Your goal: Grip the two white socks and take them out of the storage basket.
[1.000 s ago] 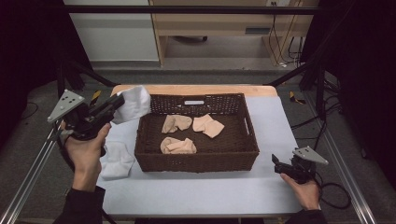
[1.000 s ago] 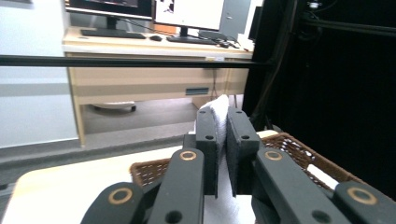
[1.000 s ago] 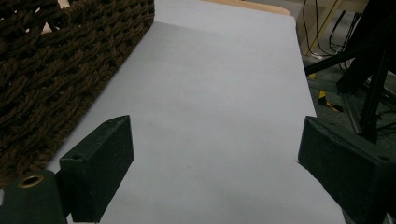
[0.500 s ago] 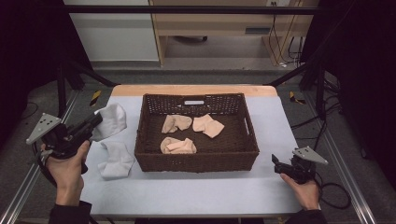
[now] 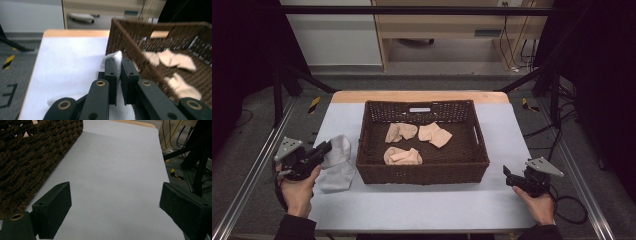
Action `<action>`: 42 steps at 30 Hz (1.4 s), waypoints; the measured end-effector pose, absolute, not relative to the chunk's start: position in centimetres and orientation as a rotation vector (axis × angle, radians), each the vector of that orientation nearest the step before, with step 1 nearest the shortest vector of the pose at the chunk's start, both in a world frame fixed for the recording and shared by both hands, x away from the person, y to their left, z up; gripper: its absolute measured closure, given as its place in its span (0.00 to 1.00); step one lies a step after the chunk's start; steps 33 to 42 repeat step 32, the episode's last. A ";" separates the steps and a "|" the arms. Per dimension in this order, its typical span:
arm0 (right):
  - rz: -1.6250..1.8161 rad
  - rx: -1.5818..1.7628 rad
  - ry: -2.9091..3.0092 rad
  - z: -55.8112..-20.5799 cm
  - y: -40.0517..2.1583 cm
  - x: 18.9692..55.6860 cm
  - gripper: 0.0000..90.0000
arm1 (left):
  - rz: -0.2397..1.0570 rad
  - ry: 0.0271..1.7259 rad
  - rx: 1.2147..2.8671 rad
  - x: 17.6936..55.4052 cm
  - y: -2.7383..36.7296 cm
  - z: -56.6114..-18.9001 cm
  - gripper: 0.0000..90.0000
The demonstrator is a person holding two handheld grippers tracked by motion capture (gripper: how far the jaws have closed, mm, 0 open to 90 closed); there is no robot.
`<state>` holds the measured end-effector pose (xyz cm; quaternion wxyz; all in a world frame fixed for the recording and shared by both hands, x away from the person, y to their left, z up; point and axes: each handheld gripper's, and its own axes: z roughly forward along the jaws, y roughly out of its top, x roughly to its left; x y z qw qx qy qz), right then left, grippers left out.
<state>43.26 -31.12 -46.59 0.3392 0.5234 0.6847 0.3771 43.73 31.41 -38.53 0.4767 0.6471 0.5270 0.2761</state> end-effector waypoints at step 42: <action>0.941 1.386 1.794 -46.8 -31.3 43.1 0.12 | 0.728 1.410 1.730 42.1 32.8 -44.1 0.38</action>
